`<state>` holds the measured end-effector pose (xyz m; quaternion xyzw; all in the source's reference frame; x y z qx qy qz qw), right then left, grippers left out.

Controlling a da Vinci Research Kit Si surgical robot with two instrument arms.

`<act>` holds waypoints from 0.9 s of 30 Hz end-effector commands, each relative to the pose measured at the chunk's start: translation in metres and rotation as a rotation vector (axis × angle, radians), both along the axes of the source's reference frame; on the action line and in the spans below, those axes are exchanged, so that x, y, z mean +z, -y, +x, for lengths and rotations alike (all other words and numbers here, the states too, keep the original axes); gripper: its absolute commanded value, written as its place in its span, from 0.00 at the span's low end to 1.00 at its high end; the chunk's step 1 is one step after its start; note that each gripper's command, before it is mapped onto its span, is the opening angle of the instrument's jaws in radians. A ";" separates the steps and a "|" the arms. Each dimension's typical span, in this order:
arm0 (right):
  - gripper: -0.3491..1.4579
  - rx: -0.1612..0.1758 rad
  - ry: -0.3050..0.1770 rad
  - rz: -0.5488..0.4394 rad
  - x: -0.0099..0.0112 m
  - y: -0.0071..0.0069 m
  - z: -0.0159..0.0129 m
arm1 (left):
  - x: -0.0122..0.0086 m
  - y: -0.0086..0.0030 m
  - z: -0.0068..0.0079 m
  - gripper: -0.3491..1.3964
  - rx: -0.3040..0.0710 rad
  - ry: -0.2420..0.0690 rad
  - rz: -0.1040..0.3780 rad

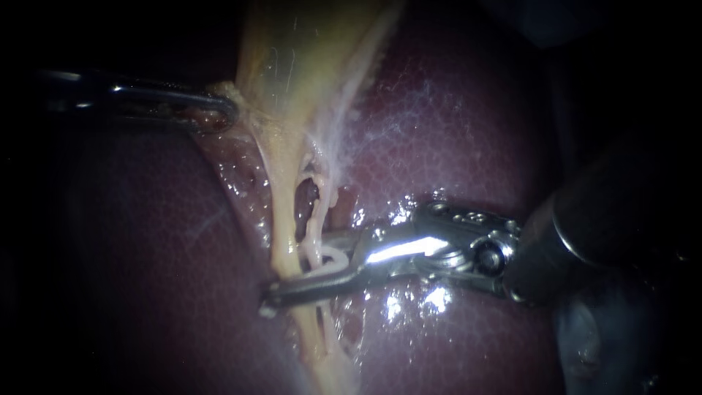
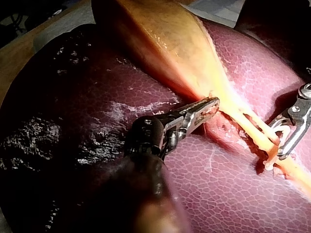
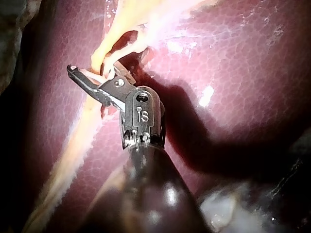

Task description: Clipping second clip left tube

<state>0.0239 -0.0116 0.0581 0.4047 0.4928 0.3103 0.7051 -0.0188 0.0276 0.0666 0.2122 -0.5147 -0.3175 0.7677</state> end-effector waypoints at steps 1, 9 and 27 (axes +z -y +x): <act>0.43 -0.005 0.003 -0.006 0.0000 0.0000 0.0000 | 0.0000 0.0000 0.0000 0.00 0.000 0.000 0.000; 0.43 -0.032 0.064 -0.087 0.0010 -0.0001 -0.0015 | -0.0001 -0.0001 0.0002 0.00 0.001 0.001 0.001; 0.46 -0.017 0.153 -0.173 -0.0002 -0.0027 -0.0093 | -0.0002 -0.0002 0.0005 0.00 0.003 0.002 0.002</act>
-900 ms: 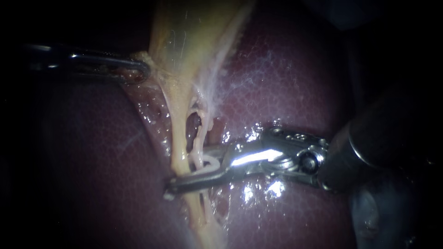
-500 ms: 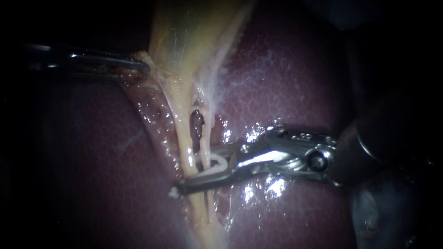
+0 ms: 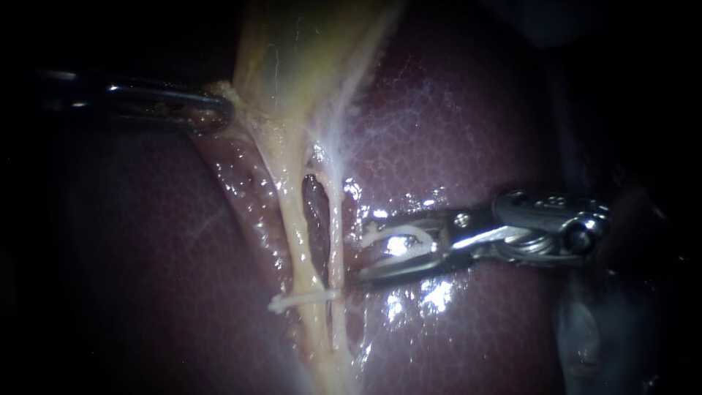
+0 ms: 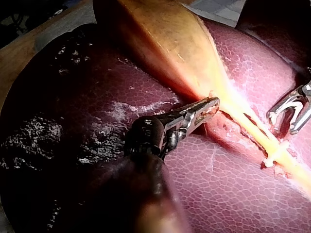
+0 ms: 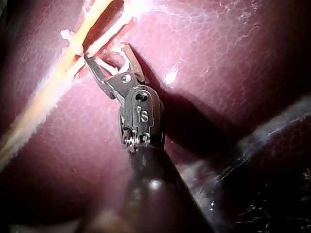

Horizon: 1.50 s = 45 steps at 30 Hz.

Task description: Clipping second clip left tube

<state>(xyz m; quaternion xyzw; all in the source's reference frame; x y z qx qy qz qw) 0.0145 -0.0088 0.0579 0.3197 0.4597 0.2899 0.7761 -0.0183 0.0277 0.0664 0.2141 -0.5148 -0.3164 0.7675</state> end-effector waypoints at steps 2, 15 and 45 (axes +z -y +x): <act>0.46 -0.003 -0.006 0.006 -0.0014 -0.0002 -0.0001 | 0.0000 -0.0001 0.0000 0.00 0.000 0.000 0.001; 0.46 -0.015 -0.078 0.034 -0.0059 0.0007 0.0038 | 0.0000 -0.0001 0.0001 0.00 0.000 0.001 0.001; 0.46 -0.051 -0.183 0.207 0.0050 0.0038 0.0069 | 0.0000 -0.0001 0.0001 0.00 0.000 0.001 0.001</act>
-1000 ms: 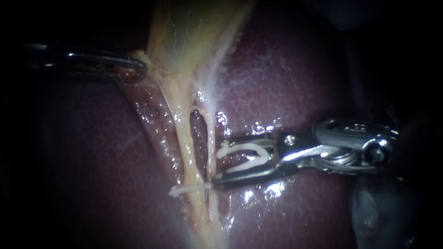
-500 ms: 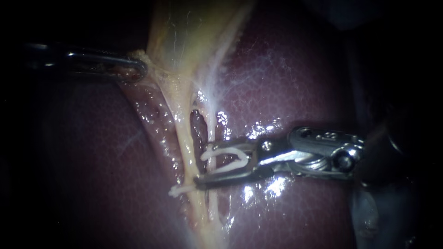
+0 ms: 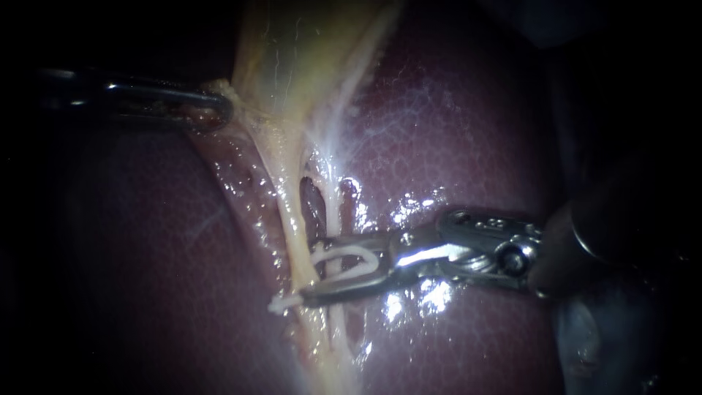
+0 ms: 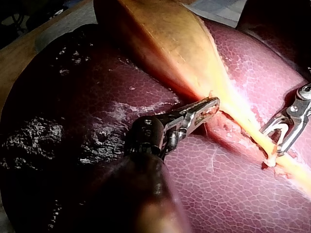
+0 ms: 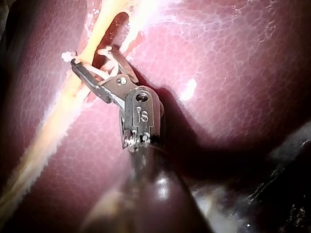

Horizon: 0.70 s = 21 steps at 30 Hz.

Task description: Clipping second clip left tube

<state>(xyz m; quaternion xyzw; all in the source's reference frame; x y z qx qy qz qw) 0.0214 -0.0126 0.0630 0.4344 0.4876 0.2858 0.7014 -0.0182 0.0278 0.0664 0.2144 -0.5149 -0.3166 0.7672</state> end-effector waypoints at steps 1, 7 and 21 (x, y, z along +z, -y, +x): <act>0.46 -0.002 -0.012 0.007 -0.0001 0.0000 0.0003 | 0.0000 0.0000 0.0000 0.00 0.000 0.000 0.000; 0.46 -0.018 -0.048 0.033 -0.0009 0.0002 0.0026 | 0.0000 0.0000 0.0000 0.00 0.000 0.000 0.000; 0.46 -0.004 -0.123 0.083 -0.0059 0.0005 0.0051 | 0.0001 0.0000 -0.0001 0.00 0.000 0.000 0.000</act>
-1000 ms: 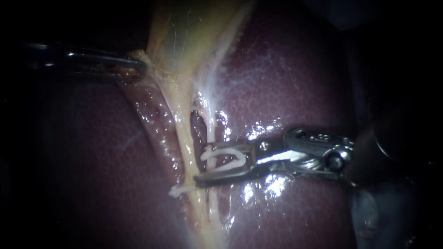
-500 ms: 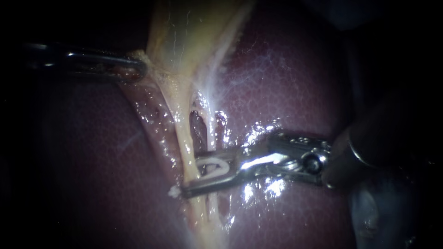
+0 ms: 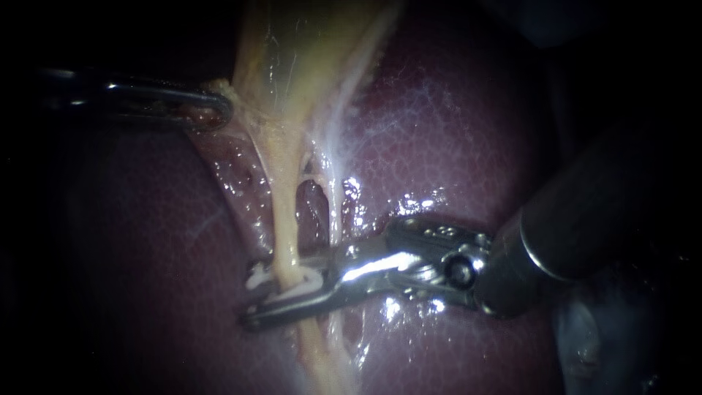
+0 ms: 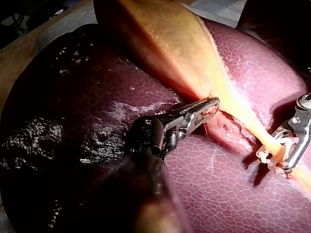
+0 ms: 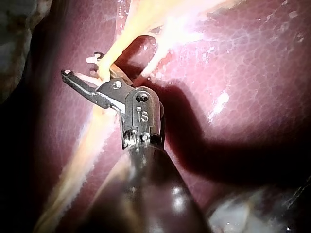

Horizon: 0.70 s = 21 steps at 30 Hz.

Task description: Clipping second clip left tube

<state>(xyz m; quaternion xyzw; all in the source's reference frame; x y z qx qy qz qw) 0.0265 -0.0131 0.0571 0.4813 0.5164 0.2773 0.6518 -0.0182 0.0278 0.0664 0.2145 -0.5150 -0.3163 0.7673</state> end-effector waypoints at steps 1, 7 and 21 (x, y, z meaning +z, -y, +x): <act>0.45 0.002 -0.003 0.001 -0.0004 -0.0001 0.0000 | 0.0001 0.0000 0.0000 0.00 0.000 0.000 0.000; 0.38 0.004 -0.011 0.009 -0.0015 -0.0006 -0.0003 | 0.0001 0.0000 0.0000 0.00 0.000 0.000 0.000; 0.00 0.020 -0.001 0.004 -0.0003 -0.0011 -0.0013 | 0.0001 0.0000 0.0000 0.00 0.000 0.000 0.000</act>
